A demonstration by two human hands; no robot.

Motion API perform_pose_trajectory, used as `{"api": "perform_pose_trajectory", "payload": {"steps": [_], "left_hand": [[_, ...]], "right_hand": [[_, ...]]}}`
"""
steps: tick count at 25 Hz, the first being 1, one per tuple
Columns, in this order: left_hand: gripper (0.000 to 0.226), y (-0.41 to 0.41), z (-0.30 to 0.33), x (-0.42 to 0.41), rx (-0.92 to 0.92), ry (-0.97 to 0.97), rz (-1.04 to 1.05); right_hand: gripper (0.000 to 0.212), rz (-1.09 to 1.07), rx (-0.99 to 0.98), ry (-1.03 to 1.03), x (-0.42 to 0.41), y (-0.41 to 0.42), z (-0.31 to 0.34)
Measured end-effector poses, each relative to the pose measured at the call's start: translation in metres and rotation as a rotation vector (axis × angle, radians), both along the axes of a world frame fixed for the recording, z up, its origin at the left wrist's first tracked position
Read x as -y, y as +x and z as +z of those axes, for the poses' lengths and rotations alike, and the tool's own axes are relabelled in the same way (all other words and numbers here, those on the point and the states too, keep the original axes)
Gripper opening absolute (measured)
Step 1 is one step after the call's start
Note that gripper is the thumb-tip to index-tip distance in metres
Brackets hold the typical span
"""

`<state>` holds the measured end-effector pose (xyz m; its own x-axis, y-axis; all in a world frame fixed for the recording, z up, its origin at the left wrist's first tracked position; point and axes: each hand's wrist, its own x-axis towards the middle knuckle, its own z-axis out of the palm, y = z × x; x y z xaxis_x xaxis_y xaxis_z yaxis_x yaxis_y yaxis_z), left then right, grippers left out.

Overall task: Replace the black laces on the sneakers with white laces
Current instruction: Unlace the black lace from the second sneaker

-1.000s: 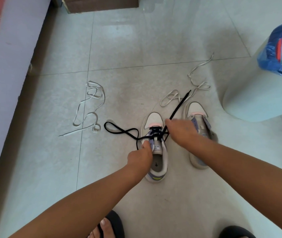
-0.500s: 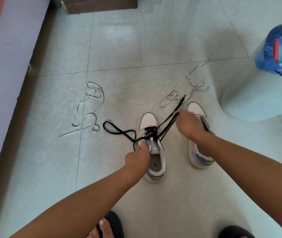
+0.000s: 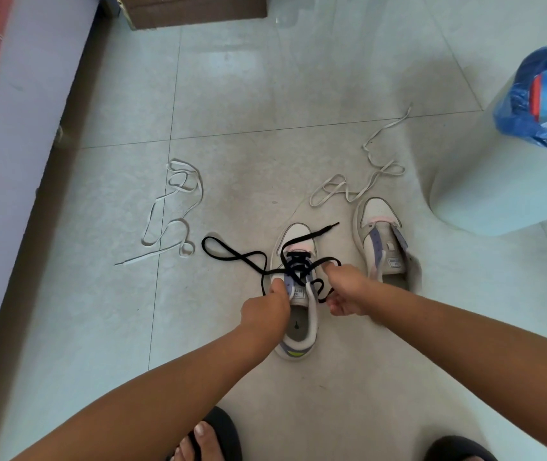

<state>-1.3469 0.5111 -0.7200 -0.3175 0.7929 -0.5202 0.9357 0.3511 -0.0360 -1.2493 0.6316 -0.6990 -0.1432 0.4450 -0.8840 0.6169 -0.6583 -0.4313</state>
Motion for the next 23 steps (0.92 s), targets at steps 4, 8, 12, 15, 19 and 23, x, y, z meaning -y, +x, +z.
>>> {"api": "perform_pose_trajectory", "payload": {"steps": [4, 8, 12, 15, 19, 23], "left_hand": [[0.032, 0.0, -0.002, 0.001, 0.008, 0.011, -0.004], [0.032, 0.0, -0.006, 0.001, 0.009, 0.025, -0.008], [0.033, -0.003, -0.009, 0.0, 0.049, 0.026, 0.074], [0.036, -0.003, -0.012, -0.001, 0.066, 0.015, 0.109], [0.036, -0.003, -0.008, 0.007, 0.037, -0.026, 0.084], [0.034, -0.005, -0.008, 0.015, 0.017, -0.039, 0.06]], "right_hand": [[0.034, 0.116, 0.079, 0.034, -0.01, 0.007, 0.005], [0.037, 0.334, -0.026, -0.189, 0.002, 0.001, 0.011], [0.018, 0.818, 0.097, 0.353, -0.012, -0.01, 0.015], [0.023, 0.846, 0.467, 0.749, -0.081, 0.002, 0.027], [0.025, 0.475, 0.496, 0.96, -0.148, 0.025, 0.045], [0.023, 0.809, 0.451, 1.233, -0.142, 0.029, 0.049]]}}
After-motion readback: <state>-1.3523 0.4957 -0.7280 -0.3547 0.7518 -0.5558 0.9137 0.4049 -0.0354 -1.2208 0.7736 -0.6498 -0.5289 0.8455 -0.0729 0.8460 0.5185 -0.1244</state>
